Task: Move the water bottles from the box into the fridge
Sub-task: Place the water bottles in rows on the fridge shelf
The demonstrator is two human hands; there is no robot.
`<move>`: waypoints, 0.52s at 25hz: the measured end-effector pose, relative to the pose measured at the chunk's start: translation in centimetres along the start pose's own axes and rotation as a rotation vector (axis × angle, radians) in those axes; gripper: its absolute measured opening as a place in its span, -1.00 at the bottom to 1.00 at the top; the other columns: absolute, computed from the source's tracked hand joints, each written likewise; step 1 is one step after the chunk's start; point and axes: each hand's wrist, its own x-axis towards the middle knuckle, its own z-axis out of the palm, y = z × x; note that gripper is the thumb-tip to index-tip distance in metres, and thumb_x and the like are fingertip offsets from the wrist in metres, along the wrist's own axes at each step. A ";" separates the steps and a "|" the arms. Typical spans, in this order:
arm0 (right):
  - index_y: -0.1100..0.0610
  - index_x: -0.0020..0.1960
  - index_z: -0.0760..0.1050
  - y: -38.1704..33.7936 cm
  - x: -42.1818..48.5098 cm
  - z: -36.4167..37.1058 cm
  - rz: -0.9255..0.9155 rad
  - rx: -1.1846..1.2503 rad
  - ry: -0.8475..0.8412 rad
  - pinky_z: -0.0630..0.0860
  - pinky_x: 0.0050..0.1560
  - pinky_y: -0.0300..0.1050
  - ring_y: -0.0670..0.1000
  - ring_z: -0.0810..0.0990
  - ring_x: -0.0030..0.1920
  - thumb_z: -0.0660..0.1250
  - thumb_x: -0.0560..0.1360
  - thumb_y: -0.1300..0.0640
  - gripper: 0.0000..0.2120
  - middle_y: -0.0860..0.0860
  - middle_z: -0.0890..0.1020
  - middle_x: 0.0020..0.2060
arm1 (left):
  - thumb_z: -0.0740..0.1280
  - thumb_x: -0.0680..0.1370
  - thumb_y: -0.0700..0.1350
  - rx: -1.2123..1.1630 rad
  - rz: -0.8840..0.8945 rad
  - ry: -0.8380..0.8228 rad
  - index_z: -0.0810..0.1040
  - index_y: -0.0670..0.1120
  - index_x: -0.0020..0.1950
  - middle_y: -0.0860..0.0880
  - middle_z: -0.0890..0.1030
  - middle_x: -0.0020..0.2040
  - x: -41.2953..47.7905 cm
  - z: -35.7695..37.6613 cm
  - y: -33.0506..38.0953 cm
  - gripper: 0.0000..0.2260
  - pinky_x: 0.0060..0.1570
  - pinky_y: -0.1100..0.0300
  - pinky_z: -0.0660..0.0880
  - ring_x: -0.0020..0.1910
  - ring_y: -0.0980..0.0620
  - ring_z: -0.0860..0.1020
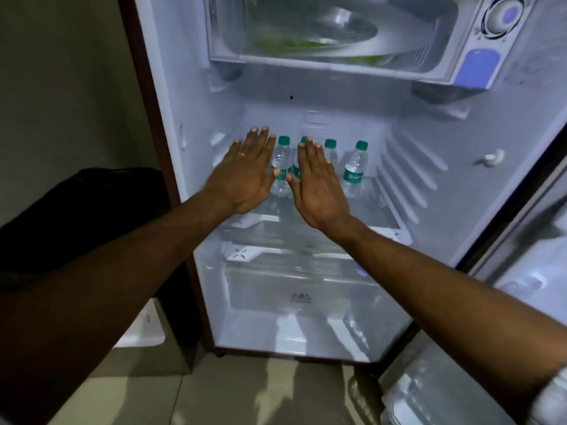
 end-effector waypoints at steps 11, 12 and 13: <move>0.21 0.63 -0.05 2.0 8.7 1.4 -0.179 -0.010 -0.011 0.01 0.61 0.06 0.15 -0.04 0.63 0.09 0.72 0.07 -0.42 0.15 -0.03 0.63 | -0.01 0.69 0.08 0.083 -0.048 -0.050 -0.11 -0.13 0.62 -0.11 -0.11 0.63 5.3 -1.2 -1.4 -0.43 0.57 0.00 -0.13 0.61 -0.05 -0.14; 0.22 0.63 -0.05 2.4 9.4 1.3 -0.199 -0.053 -0.034 -0.02 0.61 0.06 0.15 -0.03 0.63 0.08 0.72 0.06 -0.42 0.16 -0.02 0.63 | -0.01 0.70 0.08 0.085 -0.056 -0.064 -0.11 -0.13 0.62 -0.11 -0.10 0.63 5.8 -1.3 -1.4 -0.43 0.57 0.00 -0.12 0.61 -0.05 -0.13; 0.22 0.63 -0.05 2.8 10.2 1.2 -0.216 -0.102 -0.056 -0.06 0.60 0.07 0.16 -0.04 0.63 0.06 0.72 0.02 -0.41 0.16 -0.02 0.63 | -0.02 0.70 0.08 0.101 -0.065 -0.077 -0.11 -0.13 0.62 -0.11 -0.10 0.63 6.3 -1.0 -1.5 -0.43 0.57 0.00 -0.12 0.61 -0.05 -0.13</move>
